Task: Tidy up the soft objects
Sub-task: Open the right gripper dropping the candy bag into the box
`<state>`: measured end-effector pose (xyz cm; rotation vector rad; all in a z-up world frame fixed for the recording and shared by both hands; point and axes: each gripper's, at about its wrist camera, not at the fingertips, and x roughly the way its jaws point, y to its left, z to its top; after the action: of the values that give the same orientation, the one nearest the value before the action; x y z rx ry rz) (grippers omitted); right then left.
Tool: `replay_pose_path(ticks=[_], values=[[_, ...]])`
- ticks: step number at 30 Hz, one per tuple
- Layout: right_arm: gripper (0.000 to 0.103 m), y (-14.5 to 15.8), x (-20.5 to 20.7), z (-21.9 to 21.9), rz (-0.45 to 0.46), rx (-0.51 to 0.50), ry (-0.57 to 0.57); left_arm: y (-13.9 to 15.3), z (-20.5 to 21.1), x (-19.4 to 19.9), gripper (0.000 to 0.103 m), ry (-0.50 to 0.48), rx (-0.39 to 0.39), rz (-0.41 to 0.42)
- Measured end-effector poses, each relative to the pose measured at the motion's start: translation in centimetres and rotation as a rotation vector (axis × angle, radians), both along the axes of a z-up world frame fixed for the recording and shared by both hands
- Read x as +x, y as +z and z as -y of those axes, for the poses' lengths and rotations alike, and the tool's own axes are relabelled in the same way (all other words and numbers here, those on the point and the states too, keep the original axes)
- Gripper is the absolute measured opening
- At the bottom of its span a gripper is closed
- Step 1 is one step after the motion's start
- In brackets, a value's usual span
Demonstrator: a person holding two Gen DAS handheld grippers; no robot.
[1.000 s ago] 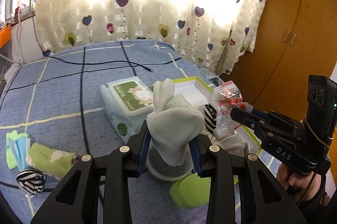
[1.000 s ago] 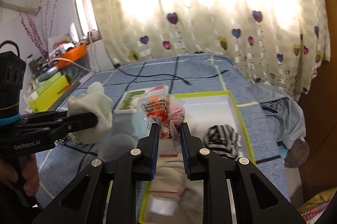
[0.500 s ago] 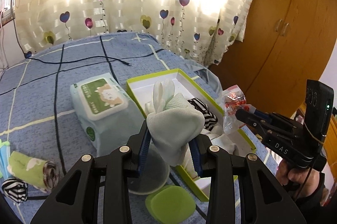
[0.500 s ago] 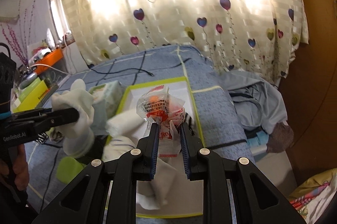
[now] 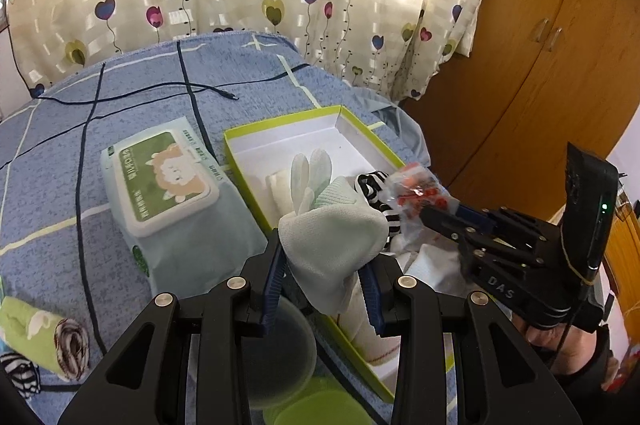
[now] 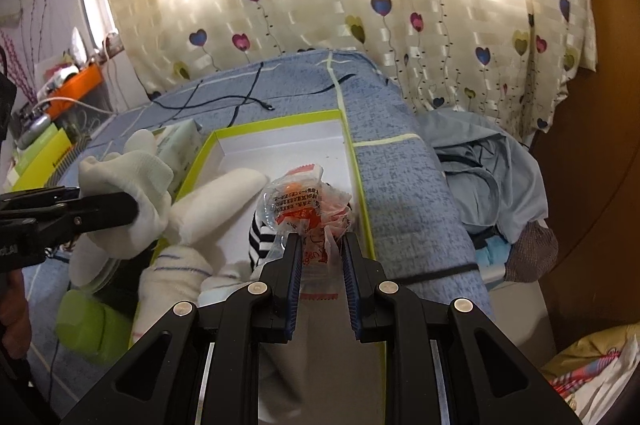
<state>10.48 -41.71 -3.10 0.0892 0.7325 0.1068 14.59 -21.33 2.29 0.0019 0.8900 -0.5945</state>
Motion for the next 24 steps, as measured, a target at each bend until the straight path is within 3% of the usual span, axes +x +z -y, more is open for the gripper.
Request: replay_pose_path(ticks=[14, 16, 18, 24], values=[[0.020, 0.0, 4.1, -0.3, -0.017, -0.016, 0.024, -0.9, 2.5, 3.0, 0.036, -0.011, 0.028, -0.038], [0.027, 0.2, 4.0, -0.3, -0.010, -0.010, 0.035, -0.9, 2.7, 3.0, 0.036, -0.018, 0.026, -0.034], [0.060, 0.5, 3.5, 0.0, 0.010, 0.012, 0.038, -0.8, 3.0, 3.2, 0.036, -0.024, 0.026, -0.035], [0.062, 1.4, 2.0, 0.6, 0.054, 0.045, 0.017, -0.5, 3.7, 3.4, 0.036, -0.049, 0.019, -0.015]])
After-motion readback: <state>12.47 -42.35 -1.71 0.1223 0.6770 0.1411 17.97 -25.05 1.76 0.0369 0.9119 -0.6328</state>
